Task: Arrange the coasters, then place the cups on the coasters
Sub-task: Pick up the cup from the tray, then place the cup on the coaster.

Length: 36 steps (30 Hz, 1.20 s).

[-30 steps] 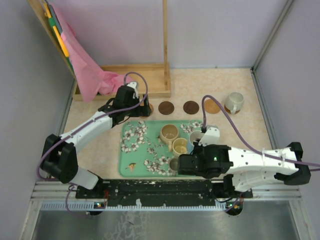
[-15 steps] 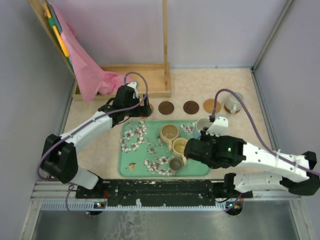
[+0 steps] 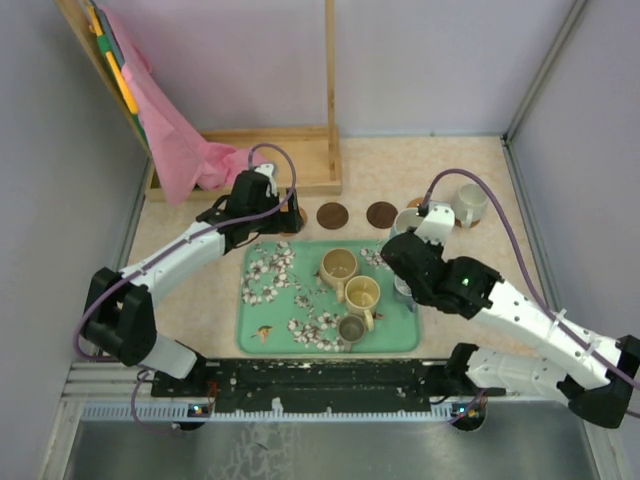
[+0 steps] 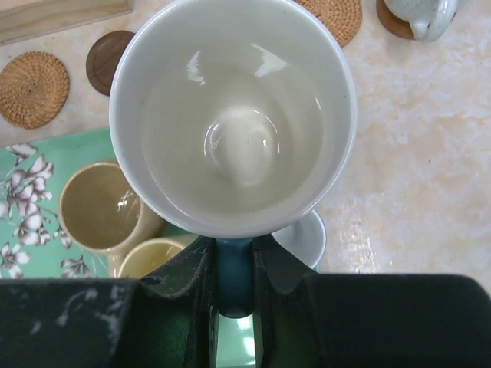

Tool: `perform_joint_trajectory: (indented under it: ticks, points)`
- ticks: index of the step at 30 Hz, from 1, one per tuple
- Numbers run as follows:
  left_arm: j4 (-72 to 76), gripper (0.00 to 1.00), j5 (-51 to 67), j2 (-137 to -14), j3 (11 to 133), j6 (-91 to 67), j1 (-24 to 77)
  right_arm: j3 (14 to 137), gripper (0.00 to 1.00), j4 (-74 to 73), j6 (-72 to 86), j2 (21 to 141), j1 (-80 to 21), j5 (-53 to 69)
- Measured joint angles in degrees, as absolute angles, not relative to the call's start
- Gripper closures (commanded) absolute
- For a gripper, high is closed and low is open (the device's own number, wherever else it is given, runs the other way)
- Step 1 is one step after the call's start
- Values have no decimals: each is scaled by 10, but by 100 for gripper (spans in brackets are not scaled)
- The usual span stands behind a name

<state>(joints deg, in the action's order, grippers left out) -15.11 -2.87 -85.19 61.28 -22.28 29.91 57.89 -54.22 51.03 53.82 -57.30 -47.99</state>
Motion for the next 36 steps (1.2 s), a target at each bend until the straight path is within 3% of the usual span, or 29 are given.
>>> perform_joint_trajectory:
  ticks: [17, 36]
  points:
    - [-163, 0, -30, -869, 633, -220, 299, 479, 100, -252, 273, 610, -246, -281]
    - [-168, 0, -30, -883, 642, -216, 299, 435, 100, -42, 156, 717, -145, -172]
